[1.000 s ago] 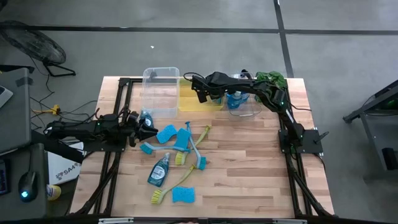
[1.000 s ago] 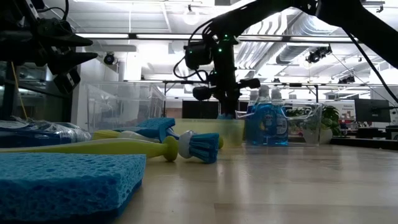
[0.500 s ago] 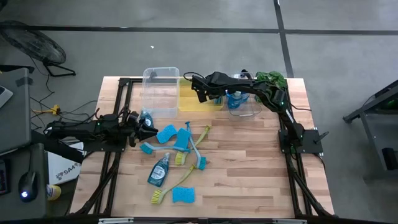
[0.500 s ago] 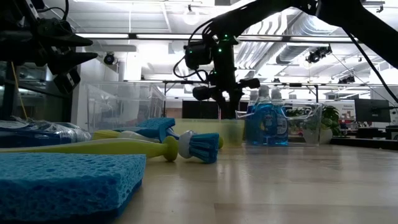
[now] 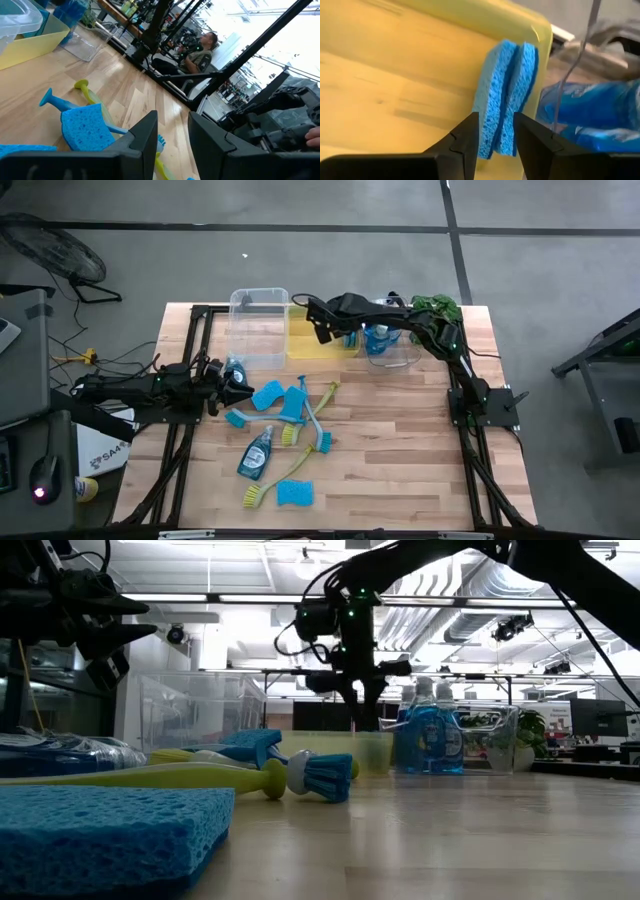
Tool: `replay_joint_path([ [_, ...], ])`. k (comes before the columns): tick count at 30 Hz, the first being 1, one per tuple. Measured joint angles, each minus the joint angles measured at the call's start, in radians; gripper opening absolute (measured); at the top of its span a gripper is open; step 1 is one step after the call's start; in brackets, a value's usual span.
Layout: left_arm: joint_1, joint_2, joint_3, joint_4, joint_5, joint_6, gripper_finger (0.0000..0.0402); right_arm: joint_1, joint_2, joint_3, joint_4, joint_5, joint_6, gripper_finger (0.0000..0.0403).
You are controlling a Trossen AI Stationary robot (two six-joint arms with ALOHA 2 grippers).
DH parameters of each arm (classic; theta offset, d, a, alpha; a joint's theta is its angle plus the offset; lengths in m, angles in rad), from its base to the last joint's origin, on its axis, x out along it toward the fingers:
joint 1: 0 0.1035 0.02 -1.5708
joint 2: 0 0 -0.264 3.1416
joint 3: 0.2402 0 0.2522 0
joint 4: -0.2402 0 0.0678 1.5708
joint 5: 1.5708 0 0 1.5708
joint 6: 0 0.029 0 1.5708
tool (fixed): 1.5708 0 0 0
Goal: Pick & Place Kitchen Sink Supplies
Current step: Put the blue dish brush into the white bin
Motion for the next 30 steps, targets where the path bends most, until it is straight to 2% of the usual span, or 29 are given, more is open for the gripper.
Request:
replay_joint_path([
  [7, 0.0, 0.0, 0.0, 0.0, 0.0, 0.0, 0.0105, 0.013, -0.001, 0.11, 0.0, -0.026, -0.162, 0.0114],
  [11, 0.0, 0.0, 0.0, 0.0, 0.0, 0.0, 0.0105, 0.035, -0.002, 0.173, 0.001, -0.091, -0.252, 0.0114],
  [18, 0.0, 0.0, 0.0, 0.0, 0.0, 0.0, 0.0105, 0.09, -0.007, 0.21, 0.001, -0.414, -0.433, 0.0114],
  [22, 0.0, 0.0, 0.0, 0.0, 0.0, 0.0, 0.0105, 0.14, -0.012, 0.21, -0.006, -0.533, -0.493, 0.0114],
  [30, 0.0, 0.0, 0.0, 0.0, 0.0, 0.0, 0.0105, 0.24, -0.08, 0.072, 0.057, -0.542, -0.518, 0.0114],
])
